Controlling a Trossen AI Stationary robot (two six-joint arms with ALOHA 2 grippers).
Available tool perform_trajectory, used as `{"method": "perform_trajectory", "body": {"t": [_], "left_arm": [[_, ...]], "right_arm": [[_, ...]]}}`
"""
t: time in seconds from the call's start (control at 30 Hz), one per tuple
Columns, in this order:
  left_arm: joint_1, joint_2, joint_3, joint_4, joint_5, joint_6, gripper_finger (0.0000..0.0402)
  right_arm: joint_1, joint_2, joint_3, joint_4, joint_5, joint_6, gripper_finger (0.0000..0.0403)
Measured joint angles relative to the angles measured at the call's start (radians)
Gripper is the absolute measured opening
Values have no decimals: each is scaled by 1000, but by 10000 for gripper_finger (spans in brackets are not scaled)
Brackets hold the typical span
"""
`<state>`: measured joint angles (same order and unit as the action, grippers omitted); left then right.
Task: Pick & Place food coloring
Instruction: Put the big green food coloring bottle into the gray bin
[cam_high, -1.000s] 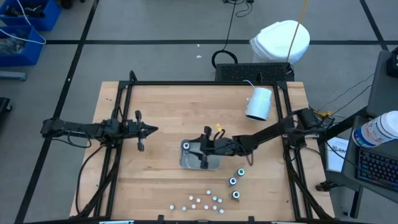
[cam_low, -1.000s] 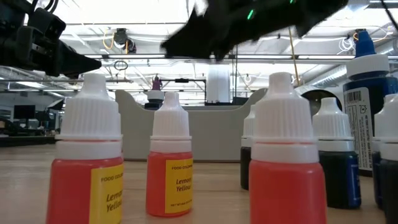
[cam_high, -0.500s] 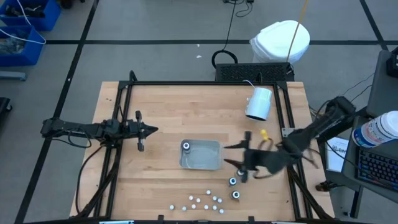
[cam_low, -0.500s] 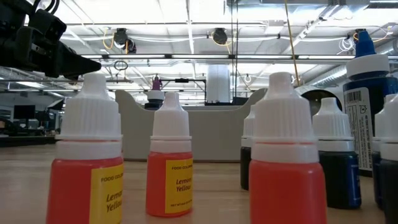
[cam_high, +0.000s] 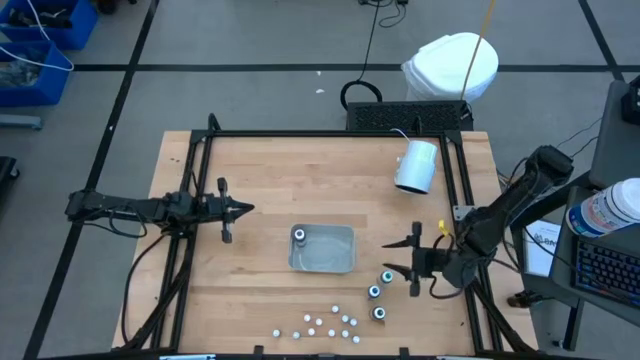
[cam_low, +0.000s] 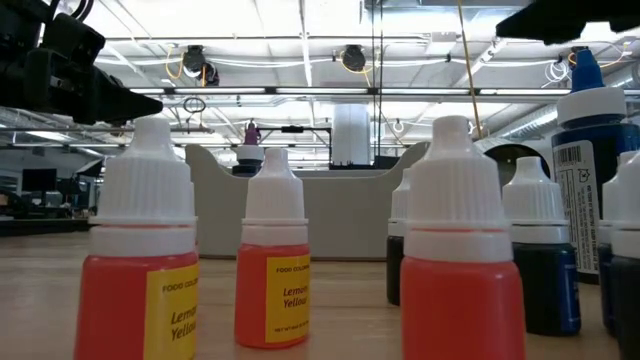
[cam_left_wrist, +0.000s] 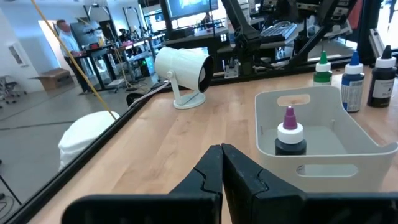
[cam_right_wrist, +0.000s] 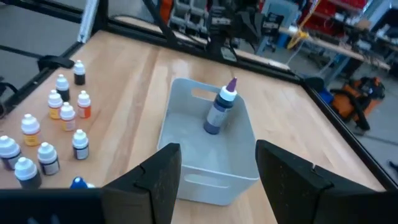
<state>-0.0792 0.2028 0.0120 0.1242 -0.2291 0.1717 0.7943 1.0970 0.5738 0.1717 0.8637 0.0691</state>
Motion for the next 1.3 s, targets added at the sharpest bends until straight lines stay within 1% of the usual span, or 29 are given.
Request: {"method": "perform_trajectory", "body": {"t": [0.17, 0.37, 0.47, 0.57, 0.63, 0.8, 0.87, 1.13, 1.3], "left_arm": [[0, 0, 0, 0, 0, 3, 10], [0, 0, 0, 0, 0, 4, 10], [0, 0, 0, 0, 0, 4, 10], [0, 0, 0, 0, 0, 3, 10], [0, 0, 0, 0, 0, 2, 10], [0, 0, 0, 0, -1, 6, 10], [0, 0, 0, 0, -1, 7, 10], [0, 0, 0, 0, -8, 30, 10], [0, 0, 0, 0, -8, 5, 10]], "right_arm": [[23, -44, -75, 113, 0, -52, 199], [70, -132, -117, 117, -4, -20, 199], [88, -154, -158, 135, -62, 30, 199], [92, -150, -231, 232, -136, 61, 199], [92, -140, -282, 315, -161, 69, 199], [91, -100, -397, 535, -162, 69, 199], [91, -83, -420, 592, -162, 69, 199], [89, 4, -426, 657, -159, 86, 199], [89, 97, -426, 737, -159, 117, 199]]}}
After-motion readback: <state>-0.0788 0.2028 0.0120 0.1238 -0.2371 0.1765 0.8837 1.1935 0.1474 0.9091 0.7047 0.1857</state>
